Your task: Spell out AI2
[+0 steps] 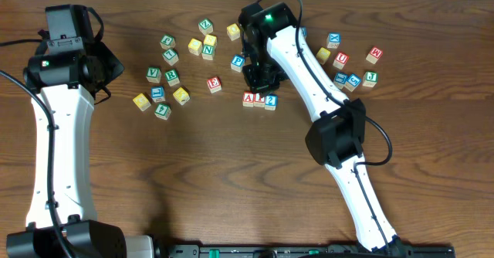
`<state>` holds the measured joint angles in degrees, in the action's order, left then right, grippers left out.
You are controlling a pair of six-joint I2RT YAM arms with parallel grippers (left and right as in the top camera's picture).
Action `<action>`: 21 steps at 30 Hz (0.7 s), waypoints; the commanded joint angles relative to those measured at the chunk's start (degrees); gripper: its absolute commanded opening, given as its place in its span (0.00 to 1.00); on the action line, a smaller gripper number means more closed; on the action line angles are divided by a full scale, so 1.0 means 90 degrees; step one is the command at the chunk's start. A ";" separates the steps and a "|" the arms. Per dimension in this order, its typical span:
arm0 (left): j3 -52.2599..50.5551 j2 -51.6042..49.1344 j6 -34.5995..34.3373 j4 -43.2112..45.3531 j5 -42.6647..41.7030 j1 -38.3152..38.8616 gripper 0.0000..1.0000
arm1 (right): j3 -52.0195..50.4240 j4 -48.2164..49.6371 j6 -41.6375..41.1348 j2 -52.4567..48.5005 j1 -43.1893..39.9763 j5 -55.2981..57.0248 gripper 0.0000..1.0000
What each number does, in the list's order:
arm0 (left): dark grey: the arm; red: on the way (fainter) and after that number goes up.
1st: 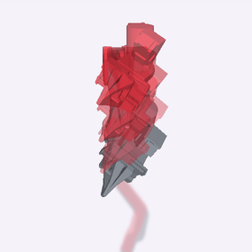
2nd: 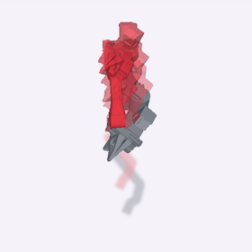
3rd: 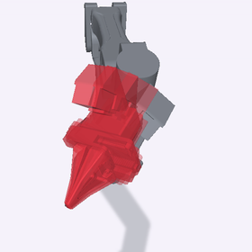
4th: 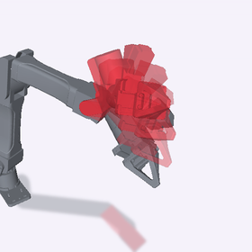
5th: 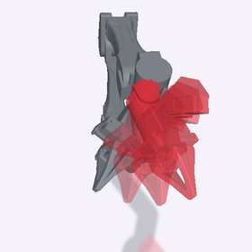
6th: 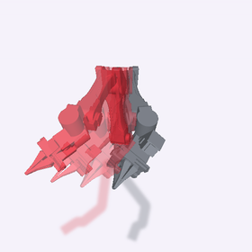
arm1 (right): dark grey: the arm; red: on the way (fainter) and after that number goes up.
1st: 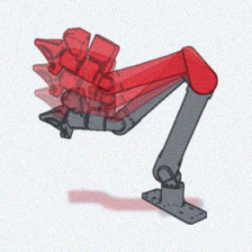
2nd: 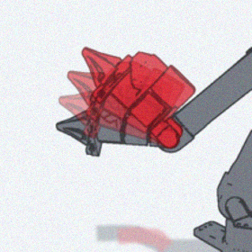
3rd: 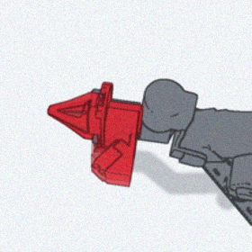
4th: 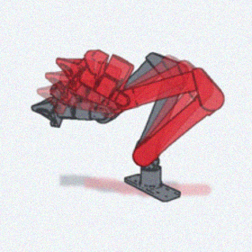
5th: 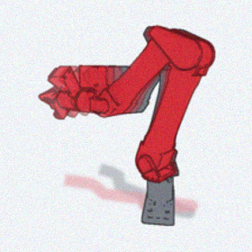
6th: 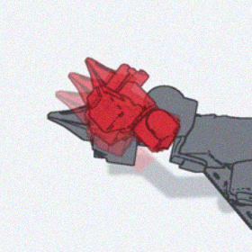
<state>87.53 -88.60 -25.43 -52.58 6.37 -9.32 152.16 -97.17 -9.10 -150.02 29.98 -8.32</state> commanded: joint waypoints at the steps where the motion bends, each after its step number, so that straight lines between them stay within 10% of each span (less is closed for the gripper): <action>1: 0.0092 0.0104 0.0036 -0.0063 0.0061 -0.0010 0.41 | -0.0219 -0.0019 0.0170 0.0131 0.0146 0.0104 0.01; 21: 0.0092 0.0104 0.0036 -0.0104 0.0061 -0.0010 0.41 | -0.2178 0.0466 -0.0423 0.1919 0.0449 0.1200 0.01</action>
<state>87.53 -88.60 -25.45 -53.36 6.37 -9.32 138.56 -95.64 -10.13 -135.72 33.21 -1.39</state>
